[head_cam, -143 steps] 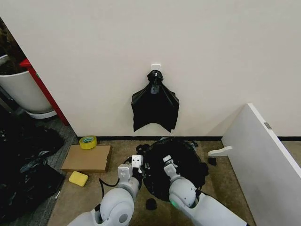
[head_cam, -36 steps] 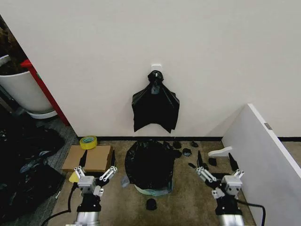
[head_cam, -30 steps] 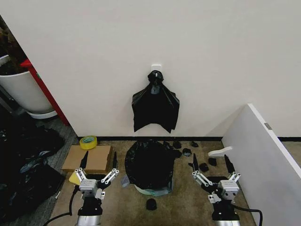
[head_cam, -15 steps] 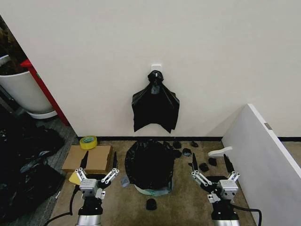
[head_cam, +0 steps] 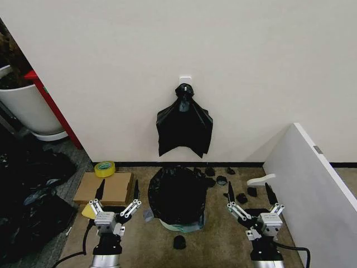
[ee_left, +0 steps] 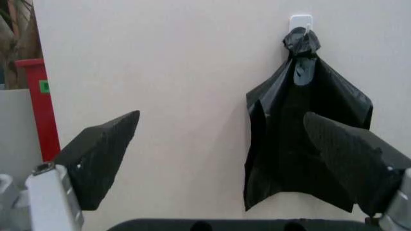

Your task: Place the garbage bag over the trash bin.

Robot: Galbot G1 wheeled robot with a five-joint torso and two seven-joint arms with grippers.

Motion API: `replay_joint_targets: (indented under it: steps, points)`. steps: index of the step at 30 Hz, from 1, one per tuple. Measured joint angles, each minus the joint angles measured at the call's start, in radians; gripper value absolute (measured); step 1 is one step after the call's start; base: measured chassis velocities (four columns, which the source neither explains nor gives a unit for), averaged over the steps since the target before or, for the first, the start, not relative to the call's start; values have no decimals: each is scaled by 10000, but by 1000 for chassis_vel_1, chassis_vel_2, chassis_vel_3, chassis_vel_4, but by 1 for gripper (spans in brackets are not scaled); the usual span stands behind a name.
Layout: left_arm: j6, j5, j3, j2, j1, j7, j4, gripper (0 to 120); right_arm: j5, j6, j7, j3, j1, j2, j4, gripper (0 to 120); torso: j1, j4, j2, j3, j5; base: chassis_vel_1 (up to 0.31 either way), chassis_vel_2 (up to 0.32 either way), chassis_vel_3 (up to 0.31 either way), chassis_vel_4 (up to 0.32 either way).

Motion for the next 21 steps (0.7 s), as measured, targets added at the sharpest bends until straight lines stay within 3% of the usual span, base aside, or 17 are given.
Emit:
replay_joint_targets:
  steps: [21]
  points:
    - [11,-12,1,4,0,-5,6,100,13,-10,4,-1,8,-4,0,100,0,0,0,0,0,0,0,0,0]
